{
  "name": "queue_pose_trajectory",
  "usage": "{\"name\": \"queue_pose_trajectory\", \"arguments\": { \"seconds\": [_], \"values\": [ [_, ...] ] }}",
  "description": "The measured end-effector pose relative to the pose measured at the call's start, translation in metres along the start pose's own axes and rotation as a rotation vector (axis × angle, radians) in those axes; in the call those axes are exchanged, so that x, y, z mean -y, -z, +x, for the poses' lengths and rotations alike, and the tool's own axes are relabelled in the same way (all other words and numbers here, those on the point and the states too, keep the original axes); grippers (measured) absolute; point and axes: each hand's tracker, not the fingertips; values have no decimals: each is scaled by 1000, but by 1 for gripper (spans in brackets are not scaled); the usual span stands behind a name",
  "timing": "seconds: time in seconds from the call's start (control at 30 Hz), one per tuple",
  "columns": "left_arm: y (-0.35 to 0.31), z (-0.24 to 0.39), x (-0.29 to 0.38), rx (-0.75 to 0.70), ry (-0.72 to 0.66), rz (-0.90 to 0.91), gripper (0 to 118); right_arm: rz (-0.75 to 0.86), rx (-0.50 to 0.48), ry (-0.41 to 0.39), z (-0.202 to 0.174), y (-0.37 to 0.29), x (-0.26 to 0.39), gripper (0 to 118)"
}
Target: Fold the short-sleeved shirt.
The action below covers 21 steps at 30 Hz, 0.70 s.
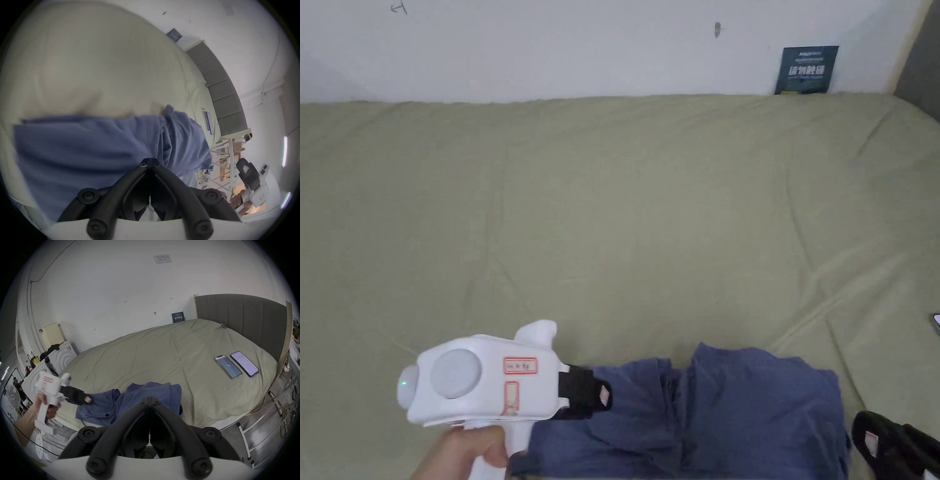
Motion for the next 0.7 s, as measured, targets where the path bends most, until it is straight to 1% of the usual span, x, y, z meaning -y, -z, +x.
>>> {"name": "queue_pose_trajectory", "arguments": {
  "seconds": [0.03,0.13,0.23,0.33,0.4,0.43,0.47,0.5,0.53,0.57,0.6,0.63,0.7],
  "values": [
    [-19,-10,2,-6,-17,36,0,-2,-7,-7,-3,2,-1,0],
    [-58,-44,13,-87,-74,89,0,-11,-25,-30,-11,8,0,0],
    [-67,-74,19,-162,-143,95,0,-25,-38,-45,-18,13,1,0],
    [-60,-89,18,-118,-142,71,0,-32,-43,-54,-24,15,1,0],
    [-54,-90,18,-49,-160,67,9,-32,-45,-57,-27,15,0,0],
    [-52,-91,18,-6,-171,73,34,-32,-43,-61,-30,13,-2,0],
    [-49,-92,17,42,-175,65,74,-32,-42,-64,-31,13,-3,0],
    [-46,-92,15,60,-176,54,112,-33,-42,-67,-31,12,-3,0],
    [-41,-90,16,72,-177,30,117,-36,-40,-70,-31,13,-3,0],
    [-41,-91,14,115,-110,82,116,-38,-36,-74,-31,12,-4,0],
    [-39,-94,9,104,-176,66,116,-39,-34,-77,-31,12,-4,0],
    [-35,-95,6,118,-209,30,116,-41,-30,-80,-31,12,-4,0],
    [-24,-99,3,132,-220,26,116,-40,-22,-80,-30,11,-5,0]
  ]
}}
